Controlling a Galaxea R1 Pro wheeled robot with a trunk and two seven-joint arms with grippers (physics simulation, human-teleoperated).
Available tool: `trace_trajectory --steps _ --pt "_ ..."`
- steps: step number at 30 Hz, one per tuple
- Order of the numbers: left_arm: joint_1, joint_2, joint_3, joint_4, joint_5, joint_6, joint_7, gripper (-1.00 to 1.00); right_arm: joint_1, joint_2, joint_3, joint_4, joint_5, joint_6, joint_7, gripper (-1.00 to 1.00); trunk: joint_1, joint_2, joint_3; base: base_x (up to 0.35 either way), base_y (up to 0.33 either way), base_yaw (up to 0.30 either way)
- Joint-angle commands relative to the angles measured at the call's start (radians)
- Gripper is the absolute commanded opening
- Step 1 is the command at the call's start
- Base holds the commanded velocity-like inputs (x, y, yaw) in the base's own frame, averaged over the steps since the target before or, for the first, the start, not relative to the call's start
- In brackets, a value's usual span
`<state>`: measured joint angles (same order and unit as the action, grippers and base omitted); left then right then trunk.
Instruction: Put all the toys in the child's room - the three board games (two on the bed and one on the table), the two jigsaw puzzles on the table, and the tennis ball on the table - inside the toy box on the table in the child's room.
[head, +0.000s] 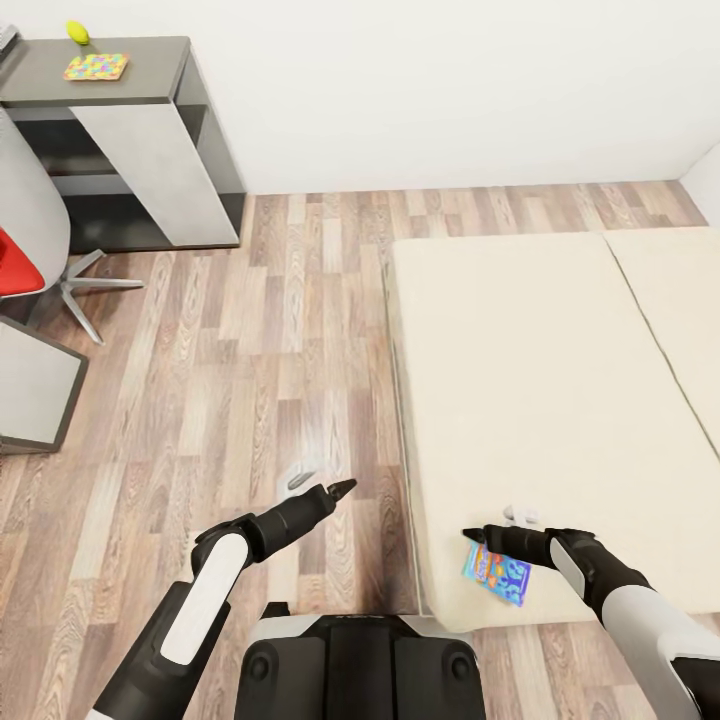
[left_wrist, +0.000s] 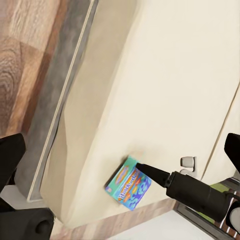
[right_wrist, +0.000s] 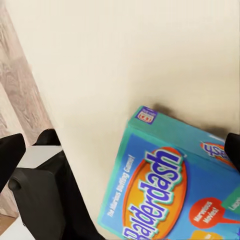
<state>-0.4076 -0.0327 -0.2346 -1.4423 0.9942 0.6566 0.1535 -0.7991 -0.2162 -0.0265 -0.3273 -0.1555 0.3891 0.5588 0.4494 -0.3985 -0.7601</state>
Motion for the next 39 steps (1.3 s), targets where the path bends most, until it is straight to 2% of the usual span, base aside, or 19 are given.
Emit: trace_trajectory --steps 1,31,39 --pt "0.0 0.0 0.0 -0.001 0.011 0.002 0.009 1.0 0.0 0.0 -0.003 -0.001 -0.008 0.01 0.001 1.0 0.001 -0.002 -0.001 0.0 0.117 0.0" --pt "0.0 0.0 0.0 0.0 0.01 0.001 0.009 1.0 0.0 -0.002 -0.005 -0.001 -0.009 0.01 0.005 1.0 0.001 -0.002 -0.001 0.0 0.024 0.0" --pt "0.0 0.0 0.0 0.0 0.01 0.001 0.009 1.0 0.0 -0.01 -0.007 -0.007 -0.01 0.011 0.007 1.0 0.001 -0.002 -0.001 0.0 0.0 0.0"
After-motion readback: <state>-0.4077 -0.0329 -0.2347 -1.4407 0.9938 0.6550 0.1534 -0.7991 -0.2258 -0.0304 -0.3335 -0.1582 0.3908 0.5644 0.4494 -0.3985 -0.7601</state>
